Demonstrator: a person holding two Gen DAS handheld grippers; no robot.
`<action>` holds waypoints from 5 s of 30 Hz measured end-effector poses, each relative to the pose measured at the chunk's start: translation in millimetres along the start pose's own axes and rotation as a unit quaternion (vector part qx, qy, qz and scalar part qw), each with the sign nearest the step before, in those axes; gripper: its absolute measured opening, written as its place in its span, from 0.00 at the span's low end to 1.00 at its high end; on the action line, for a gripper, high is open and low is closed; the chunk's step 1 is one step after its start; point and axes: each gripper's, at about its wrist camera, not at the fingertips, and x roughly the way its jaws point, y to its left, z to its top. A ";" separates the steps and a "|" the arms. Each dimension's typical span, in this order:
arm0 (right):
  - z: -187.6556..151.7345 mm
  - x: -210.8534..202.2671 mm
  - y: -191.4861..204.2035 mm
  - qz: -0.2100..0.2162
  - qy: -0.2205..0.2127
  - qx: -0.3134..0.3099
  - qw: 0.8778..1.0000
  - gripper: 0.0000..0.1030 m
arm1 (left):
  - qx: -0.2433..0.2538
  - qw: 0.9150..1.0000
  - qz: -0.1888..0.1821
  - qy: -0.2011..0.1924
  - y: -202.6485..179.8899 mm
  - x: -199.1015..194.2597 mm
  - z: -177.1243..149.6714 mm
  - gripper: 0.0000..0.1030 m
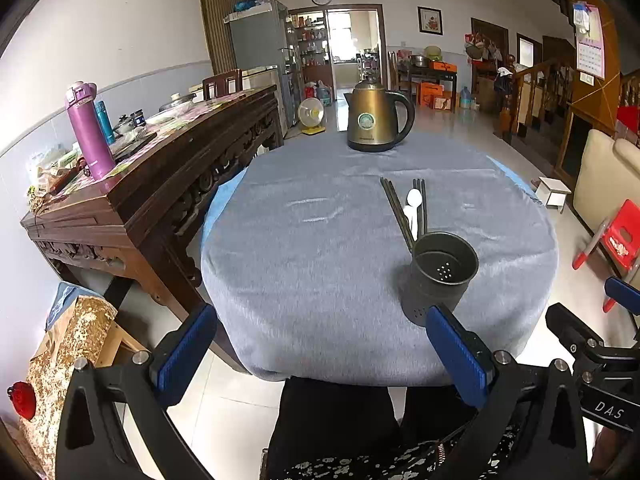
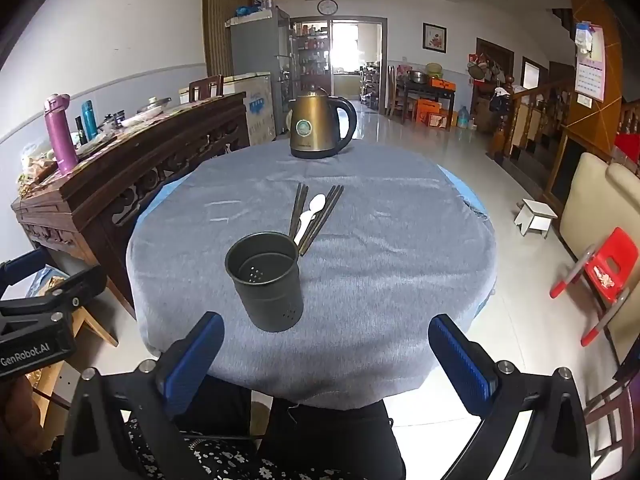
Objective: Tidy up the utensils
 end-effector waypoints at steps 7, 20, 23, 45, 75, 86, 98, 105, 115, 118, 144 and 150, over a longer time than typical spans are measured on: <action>-2.6 4.7 0.2 0.000 0.003 0.004 1.000 1.00 | 0.000 1.000 0.002 0.006 0.5 1.4 -0.8 1.00; -1.9 4.2 -1.8 0.002 0.007 0.006 1.000 1.00 | -0.001 1.000 0.002 0.007 1.5 2.2 -2.1 1.00; -2.6 5.4 -1.2 0.003 0.007 0.007 1.000 1.00 | -0.001 1.000 0.003 0.007 1.5 2.2 -2.1 1.00; -2.7 7.8 -3.9 0.013 0.025 0.019 0.999 1.00 | -0.002 1.000 0.002 0.007 2.3 3.6 -5.7 1.00; 107.4 192.0 -88.3 0.092 0.110 0.132 0.981 0.93 | -0.064 0.991 0.039 0.111 54.2 155.8 48.9 1.00; 137.5 367.2 -59.0 0.149 0.213 0.164 0.951 0.64 | -0.050 0.987 0.014 0.153 37.6 235.2 74.0 0.87; 148.6 424.7 -29.4 0.104 0.244 0.113 0.957 0.04 | -0.041 0.987 -0.004 0.154 23.4 279.9 100.4 0.87; 144.8 404.7 -53.3 0.125 0.194 0.142 0.962 0.02 | -0.002 0.988 -0.038 0.152 -12.8 305.8 119.5 0.86; 160.1 415.9 -44.1 0.195 0.192 0.151 0.950 0.67 | -0.017 0.985 -0.032 0.170 -17.0 313.9 116.6 0.86; 162.6 433.2 -31.4 0.176 0.215 0.125 0.953 0.47 | -0.019 0.984 -0.029 0.176 -14.7 313.3 110.0 0.86; 129.5 386.1 -96.2 0.091 0.196 0.099 0.971 0.30 | 0.120 0.958 -0.193 0.174 -124.6 349.2 142.4 0.58; 127.5 383.0 -103.5 0.107 0.196 0.115 0.968 0.31 | 0.142 0.952 -0.208 0.174 -135.9 368.0 141.1 0.46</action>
